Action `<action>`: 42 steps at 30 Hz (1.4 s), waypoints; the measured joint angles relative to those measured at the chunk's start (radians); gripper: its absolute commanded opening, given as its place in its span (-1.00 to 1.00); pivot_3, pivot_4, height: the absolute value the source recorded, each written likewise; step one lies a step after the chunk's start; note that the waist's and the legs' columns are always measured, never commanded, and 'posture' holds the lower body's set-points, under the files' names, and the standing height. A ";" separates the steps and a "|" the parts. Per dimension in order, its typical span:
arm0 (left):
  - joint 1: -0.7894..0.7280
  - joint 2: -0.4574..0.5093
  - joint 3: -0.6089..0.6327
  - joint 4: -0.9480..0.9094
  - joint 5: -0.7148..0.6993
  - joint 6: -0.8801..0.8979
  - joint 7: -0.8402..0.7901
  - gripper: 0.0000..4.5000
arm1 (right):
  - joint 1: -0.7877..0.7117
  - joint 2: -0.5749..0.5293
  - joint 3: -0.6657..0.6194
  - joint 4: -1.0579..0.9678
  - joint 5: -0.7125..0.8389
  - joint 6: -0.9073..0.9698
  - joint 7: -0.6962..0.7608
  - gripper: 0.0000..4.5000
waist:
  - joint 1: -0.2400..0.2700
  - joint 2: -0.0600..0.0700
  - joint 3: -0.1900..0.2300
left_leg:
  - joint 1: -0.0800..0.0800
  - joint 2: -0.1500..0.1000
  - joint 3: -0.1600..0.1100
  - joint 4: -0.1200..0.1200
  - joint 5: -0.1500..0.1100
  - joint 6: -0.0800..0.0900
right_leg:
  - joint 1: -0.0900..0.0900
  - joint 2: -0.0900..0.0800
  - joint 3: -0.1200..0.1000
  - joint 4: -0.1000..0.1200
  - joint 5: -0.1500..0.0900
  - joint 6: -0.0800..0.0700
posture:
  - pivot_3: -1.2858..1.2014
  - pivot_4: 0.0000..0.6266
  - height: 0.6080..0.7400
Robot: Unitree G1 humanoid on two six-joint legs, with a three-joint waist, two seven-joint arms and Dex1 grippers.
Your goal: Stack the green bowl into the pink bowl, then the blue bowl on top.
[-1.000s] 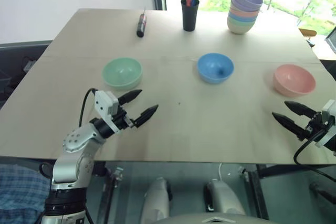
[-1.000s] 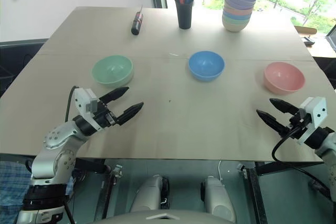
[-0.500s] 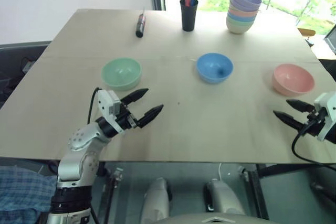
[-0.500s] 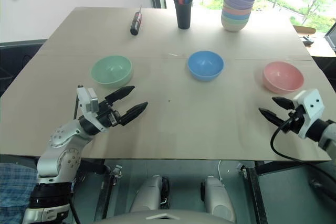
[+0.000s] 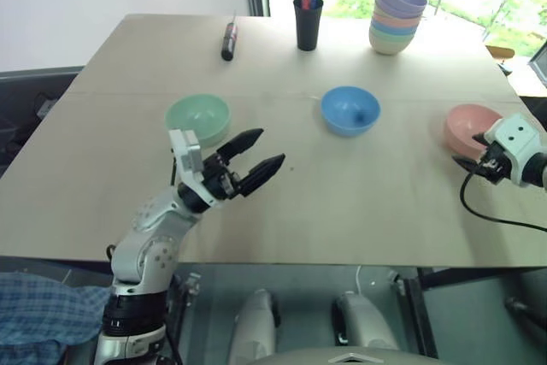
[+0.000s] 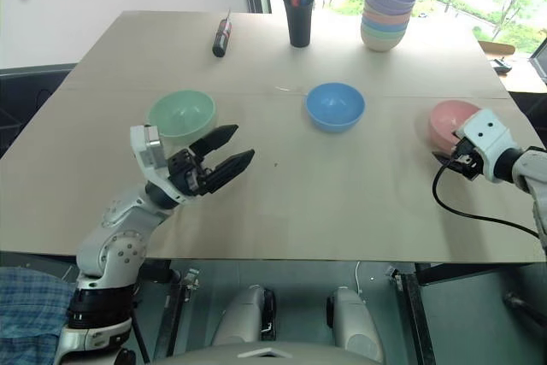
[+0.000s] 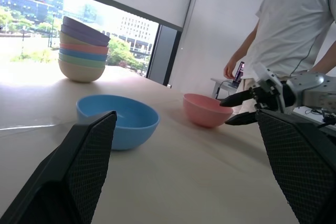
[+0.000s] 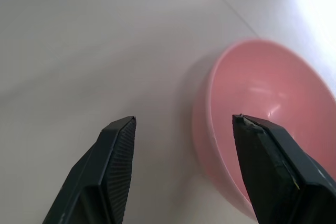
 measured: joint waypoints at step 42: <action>0.020 0.045 -0.028 0.032 0.128 -0.080 -0.046 1.00 | -0.239 -0.020 0.243 -0.254 -0.203 0.048 0.320 -0.96 | -0.001 0.004 0.001 | -0.001 0.001 0.001 -0.001 0.000 -0.001 | -0.002 0.000 0.000 0.000 0.000 0.000 | 0.03 -0.52 1.00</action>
